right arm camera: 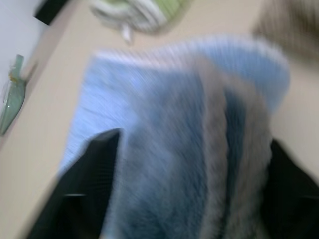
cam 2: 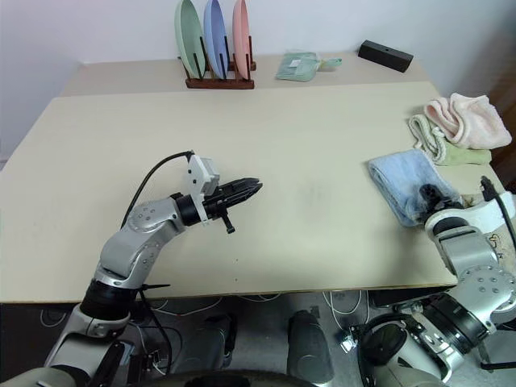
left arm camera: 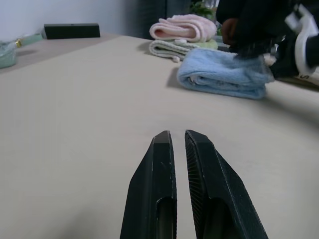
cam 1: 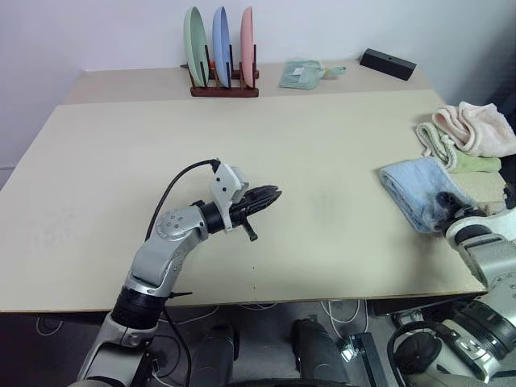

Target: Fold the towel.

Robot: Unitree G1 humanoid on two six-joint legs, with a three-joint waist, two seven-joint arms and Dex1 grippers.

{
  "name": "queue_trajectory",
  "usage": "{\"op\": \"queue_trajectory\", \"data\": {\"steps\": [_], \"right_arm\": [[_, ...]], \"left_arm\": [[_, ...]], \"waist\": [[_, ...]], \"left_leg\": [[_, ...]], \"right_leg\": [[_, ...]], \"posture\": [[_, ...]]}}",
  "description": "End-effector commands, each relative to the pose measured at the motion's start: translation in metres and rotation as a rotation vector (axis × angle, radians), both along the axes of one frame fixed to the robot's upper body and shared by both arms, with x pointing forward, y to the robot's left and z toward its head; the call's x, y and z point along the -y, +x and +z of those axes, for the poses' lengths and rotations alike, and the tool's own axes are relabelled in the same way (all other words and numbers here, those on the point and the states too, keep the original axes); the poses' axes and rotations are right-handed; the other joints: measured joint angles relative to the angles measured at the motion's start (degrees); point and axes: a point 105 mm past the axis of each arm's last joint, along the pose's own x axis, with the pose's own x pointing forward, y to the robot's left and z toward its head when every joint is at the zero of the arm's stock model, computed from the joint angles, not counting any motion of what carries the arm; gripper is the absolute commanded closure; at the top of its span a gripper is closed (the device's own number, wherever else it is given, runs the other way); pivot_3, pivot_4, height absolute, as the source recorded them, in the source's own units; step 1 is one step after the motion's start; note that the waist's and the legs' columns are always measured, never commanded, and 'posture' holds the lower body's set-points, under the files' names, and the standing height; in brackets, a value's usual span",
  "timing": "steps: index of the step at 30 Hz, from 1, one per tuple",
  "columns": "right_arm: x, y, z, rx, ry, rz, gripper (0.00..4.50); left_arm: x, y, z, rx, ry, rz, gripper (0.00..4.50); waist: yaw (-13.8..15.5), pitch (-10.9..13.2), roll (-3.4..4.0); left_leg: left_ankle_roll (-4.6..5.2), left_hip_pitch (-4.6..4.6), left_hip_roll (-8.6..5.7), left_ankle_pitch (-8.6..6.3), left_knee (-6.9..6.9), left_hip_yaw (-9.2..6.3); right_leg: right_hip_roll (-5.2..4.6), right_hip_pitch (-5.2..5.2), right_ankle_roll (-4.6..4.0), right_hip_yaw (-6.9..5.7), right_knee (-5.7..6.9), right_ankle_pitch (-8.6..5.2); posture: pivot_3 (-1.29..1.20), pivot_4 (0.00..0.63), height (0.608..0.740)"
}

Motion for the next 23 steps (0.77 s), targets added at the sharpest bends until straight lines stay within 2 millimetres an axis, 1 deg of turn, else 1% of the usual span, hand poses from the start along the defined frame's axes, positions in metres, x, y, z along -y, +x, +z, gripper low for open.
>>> {"op": "queue_trajectory", "data": {"steps": [1,3,4,6,8,9,10,12,13,14,15,17,21,23], "right_arm": [[0.015,-0.013,0.03,-0.015,-0.251,-0.022,0.57],[0.028,-0.022,0.038,-0.042,-0.324,-0.055,0.57],[0.034,-0.026,0.041,-0.063,-0.367,-0.068,0.57],[0.042,-0.029,0.052,-0.083,-0.458,-0.077,0.57],[0.038,-0.022,0.068,-0.057,-0.567,-0.031,0.57],[0.031,-0.016,0.075,-0.032,-0.625,0.01,0.57],[0.017,-0.007,0.083,0.007,-0.693,0.088,0.57],[-0.022,0.008,0.092,0.069,-0.859,0.302,0.57],[-0.046,0.014,0.092,0.093,-0.956,0.432,0.57],[-0.066,0.017,0.09,0.109,-1.027,0.537,0.57],[-0.087,0.02,0.083,0.131,-1.087,0.656,0.57],[-0.108,0.023,0.074,0.164,-1.123,0.789,0.57],[-0.134,0.029,0.066,0.236,-1.075,0.948,0.57],[-0.141,0.029,0.063,0.252,-1.058,1.001,0.57]], "left_arm": [[-0.012,0.012,0.014,0.078,-0.013,0.078,4.08],[-0.028,0.024,0.016,0.095,-0.01,0.16,4.08],[-0.039,0.03,0.016,0.107,-0.003,0.206,4.08],[-0.058,0.041,0.018,0.136,0.02,0.294,4.08],[-0.081,0.052,0.016,0.162,0.066,0.381,4.08],[-0.089,0.054,0.015,0.172,0.084,0.405,4.08],[-0.096,0.056,0.013,0.175,0.105,0.423,4.08],[-0.11,0.057,0.008,0.181,0.147,0.452,4.08],[-0.117,0.057,0.007,0.18,0.152,0.466,4.08],[-0.122,0.057,0.007,0.174,0.149,0.478,4.08],[-0.127,0.056,0.005,0.161,0.145,0.496,4.08],[-0.133,0.054,0.002,0.147,0.143,0.51,4.08],[-0.136,0.044,-0.005,0.124,0.142,0.509,4.08],[-0.137,0.04,-0.007,0.116,0.144,0.515,4.08]], "waist": [[0.1,0.0,0.0],[0.1,0.0,0.0],[0.0,0.0,-0.01],[-0.1,0.0,-0.01],[-0.4,0.0,0.0],[-0.6,0.0,0.0],[-0.6,0.0,0.0],[-0.8,0.0,0.0],[-0.8,0.0,-0.01],[-0.8,0.0,-0.03],[-0.8,0.0,-0.07],[-0.7,0.1,-0.11],[0.0,0.1,-0.18],[0.1,0.1,-0.18]], "left_leg": [[0.0,0.0,-0.01,0.0,0.0,0.0],[0.0,0.0,-0.01,0.0,0.0,0.0],[0.0,0.0,-0.01,0.0,0.0,0.0],[0.01,0.02,0.0,0.0,0.0,0.01],[0.01,0.03,0.0,-0.01,-0.01,0.02],[0.02,0.05,0.0,-0.01,-0.01,0.03],[0.02,0.06,0.01,-0.01,-0.02,0.04],[0.02,0.06,0.01,-0.01,-0.03,0.04],[0.02,0.05,0.01,-0.01,-0.03,0.04],[0.02,0.04,0.01,-0.01,-0.04,0.03],[0.02,0.03,0.01,-0.01,-0.04,0.02],[0.01,0.02,0.01,-0.01,-0.03,0.0],[0.0,-0.02,-0.01,-0.02,0.01,0.01],[0.0,-0.04,-0.01,-0.02,0.04,0.0]], "right_leg": [[-0.01,0.01,0.0,0.0,-0.01,0.0],[-0.01,0.02,0.0,0.0,-0.04,0.0],[-0.01,0.02,0.0,0.0,-0.03,0.0],[0.0,0.01,0.0,0.0,-0.02,0.0],[0.0,0.0,0.0,0.0,-0.01,0.0],[0.0,0.0,0.0,0.01,-0.02,0.0],[0.0,0.0,0.01,0.01,-0.01,0.0],[0.0,0.01,0.02,0.0,-0.02,0.0],[0.0,0.01,0.03,0.0,-0.02,0.0],[0.0,0.01,0.04,0.0,-0.03,-0.01],[0.0,0.0,0.06,0.0,-0.03,-0.02],[0.0,0.01,0.08,-0.01,-0.04,-0.02],[-0.02,0.03,0.07,-0.01,-0.11,0.0],[-0.03,0.02,0.06,-0.01,-0.11,0.0]], "posture": [[0.0,0.15,0.74],[0.0,0.15,0.74],[0.0,0.15,0.74],[0.0,0.15,0.74],[0.0,0.15,0.74],[0.0,0.15,0.74],[0.0,0.15,0.74],[0.0,0.15,0.74],[0.0,0.15,0.74],[0.0,0.15,0.74],[0.0,0.15,0.74],[0.0,0.15,0.74],[0.0,0.15,0.74],[0.0,0.15,0.74]]}}
